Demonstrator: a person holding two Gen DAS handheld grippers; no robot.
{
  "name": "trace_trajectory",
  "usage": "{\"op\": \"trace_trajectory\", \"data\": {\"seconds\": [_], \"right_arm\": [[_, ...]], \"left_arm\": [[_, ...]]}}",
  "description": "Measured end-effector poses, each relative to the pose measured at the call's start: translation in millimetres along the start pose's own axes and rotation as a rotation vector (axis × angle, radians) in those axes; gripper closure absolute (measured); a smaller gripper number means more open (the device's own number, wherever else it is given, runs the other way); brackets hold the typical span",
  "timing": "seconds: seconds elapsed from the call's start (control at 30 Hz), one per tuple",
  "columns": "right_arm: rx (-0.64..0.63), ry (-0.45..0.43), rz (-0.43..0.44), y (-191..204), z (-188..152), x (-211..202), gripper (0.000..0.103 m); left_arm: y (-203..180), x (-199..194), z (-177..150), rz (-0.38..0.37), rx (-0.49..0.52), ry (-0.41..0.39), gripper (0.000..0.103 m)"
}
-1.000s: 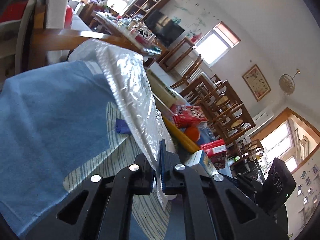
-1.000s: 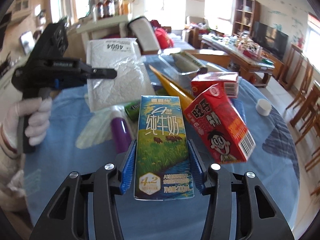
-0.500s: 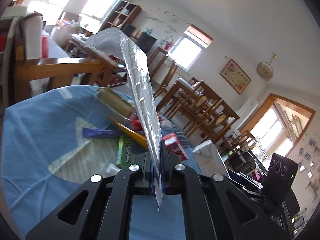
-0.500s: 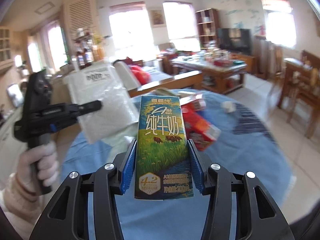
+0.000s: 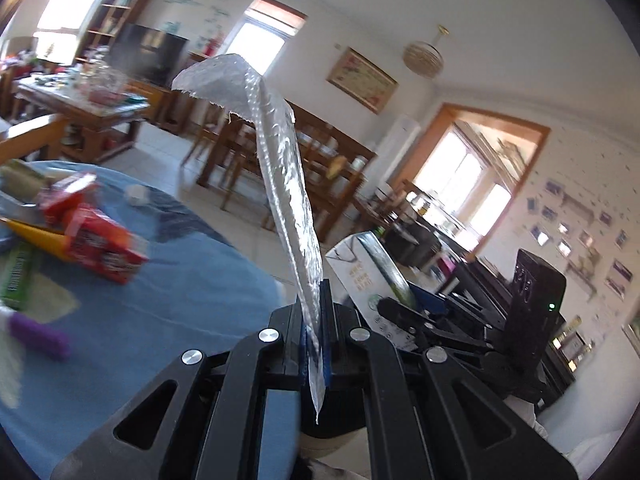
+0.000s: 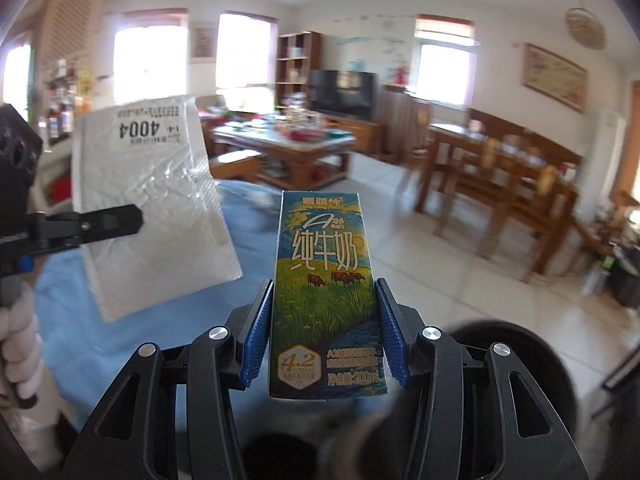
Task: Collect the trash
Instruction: 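Carry the foil bag and milk carton over the black bin with both tools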
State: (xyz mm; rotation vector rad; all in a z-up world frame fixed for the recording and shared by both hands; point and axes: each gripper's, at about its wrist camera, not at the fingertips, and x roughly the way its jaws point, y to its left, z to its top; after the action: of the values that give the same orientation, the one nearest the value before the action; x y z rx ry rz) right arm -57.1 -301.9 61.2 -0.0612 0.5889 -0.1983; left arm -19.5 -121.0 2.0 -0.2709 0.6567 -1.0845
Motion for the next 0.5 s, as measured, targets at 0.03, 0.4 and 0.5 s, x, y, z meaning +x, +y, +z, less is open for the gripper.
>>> {"op": "trace_trajectory", "data": {"seconds": [0.03, 0.4, 0.5], "right_arm": [[0.010, 0.005, -0.037, -14.6, -7.8, -4.5, 0.054], [0.155, 0.132, -0.222, -138.0, -92.0, -16.4, 0.054], [0.189, 0.161, -0.235, -161.6, -113.7, -16.3, 0.054]], "left_arm": [[-8.9, 10.5, -2.5, -0.022, 0.011, 0.017, 0.097], [-73.8, 120.4, -32.0, -0.192, 0.121, 0.229, 0.097], [-79.4, 143.0, -37.5, -0.195, 0.135, 0.285, 0.097]]}}
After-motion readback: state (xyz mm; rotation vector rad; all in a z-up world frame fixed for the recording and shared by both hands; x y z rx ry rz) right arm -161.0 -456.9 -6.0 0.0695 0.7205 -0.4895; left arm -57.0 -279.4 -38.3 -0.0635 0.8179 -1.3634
